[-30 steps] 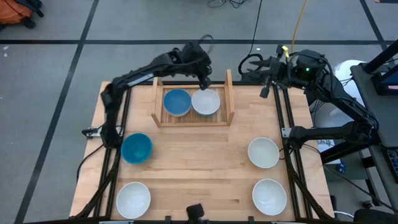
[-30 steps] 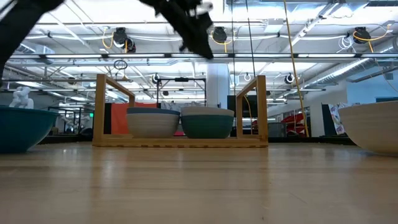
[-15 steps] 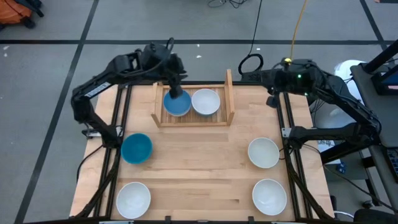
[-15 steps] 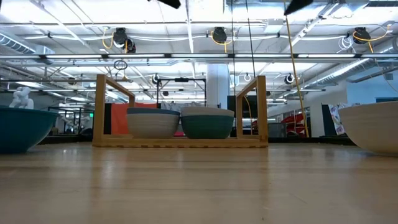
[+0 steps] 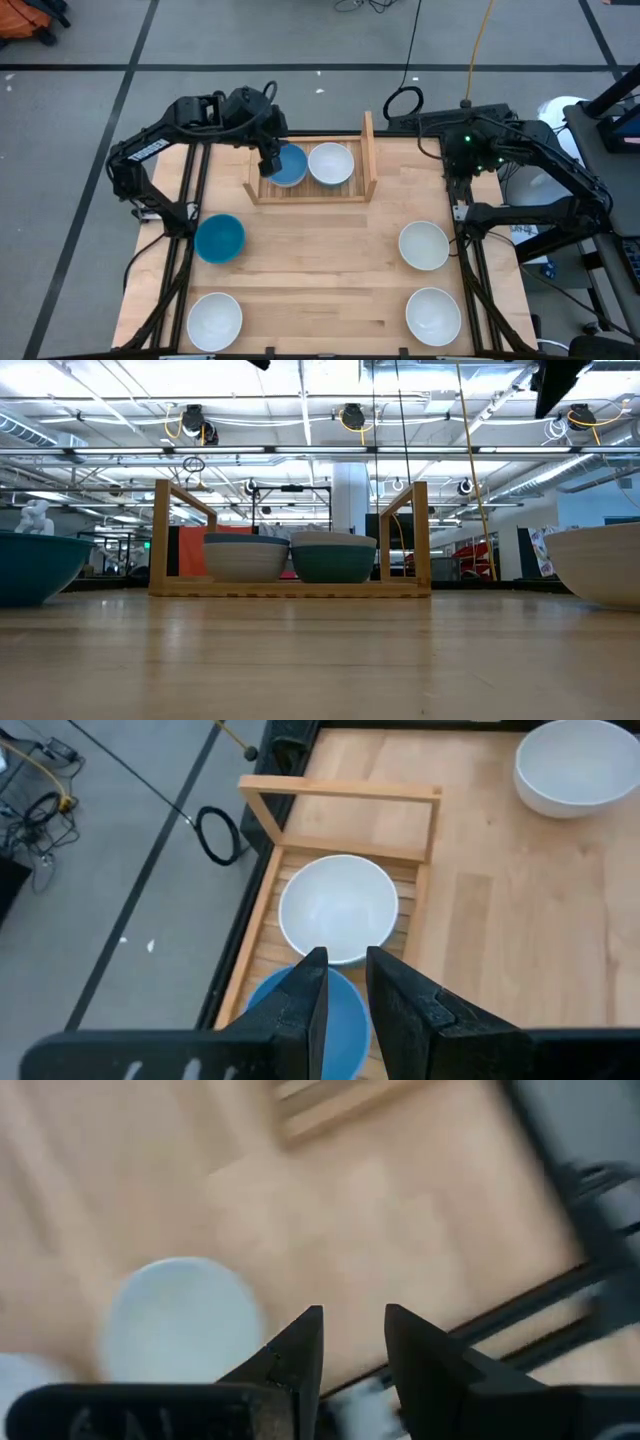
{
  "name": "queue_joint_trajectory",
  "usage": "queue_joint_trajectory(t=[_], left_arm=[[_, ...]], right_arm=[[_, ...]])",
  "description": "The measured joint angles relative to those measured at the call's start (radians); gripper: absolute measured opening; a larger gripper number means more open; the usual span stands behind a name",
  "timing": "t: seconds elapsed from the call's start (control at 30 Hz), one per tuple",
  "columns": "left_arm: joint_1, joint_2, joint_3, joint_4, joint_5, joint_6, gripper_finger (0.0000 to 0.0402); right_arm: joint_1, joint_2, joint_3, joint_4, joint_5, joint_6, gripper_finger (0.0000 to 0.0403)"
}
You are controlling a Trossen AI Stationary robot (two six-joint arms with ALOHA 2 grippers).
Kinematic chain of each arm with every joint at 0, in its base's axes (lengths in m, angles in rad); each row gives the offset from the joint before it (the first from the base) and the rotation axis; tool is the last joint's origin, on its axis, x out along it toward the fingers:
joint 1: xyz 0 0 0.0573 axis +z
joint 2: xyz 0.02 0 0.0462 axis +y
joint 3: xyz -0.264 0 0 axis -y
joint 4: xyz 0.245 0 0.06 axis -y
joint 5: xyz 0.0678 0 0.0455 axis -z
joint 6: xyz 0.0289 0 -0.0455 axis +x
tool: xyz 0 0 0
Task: Place and stack bowls onto a shelf
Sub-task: Stack the white bowl on the right white bowl on the shelf
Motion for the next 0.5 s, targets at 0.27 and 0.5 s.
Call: queue_joint_trajectory(t=[0.27, 0.5], left_arm=[[-0.038, 0.000, 0.000, -0.002, 0.001, 0.000, 0.0079], [-0.074, 0.000, 0.000, -0.020, 0.001, -0.001, 0.0079]], right_arm=[[0.013, 0.031, -0.006, 0.001, -0.218, 0.078, 0.0102], [0.067, 0.076, -0.064, 0.000, -0.258, 0.076, 0.0102]])
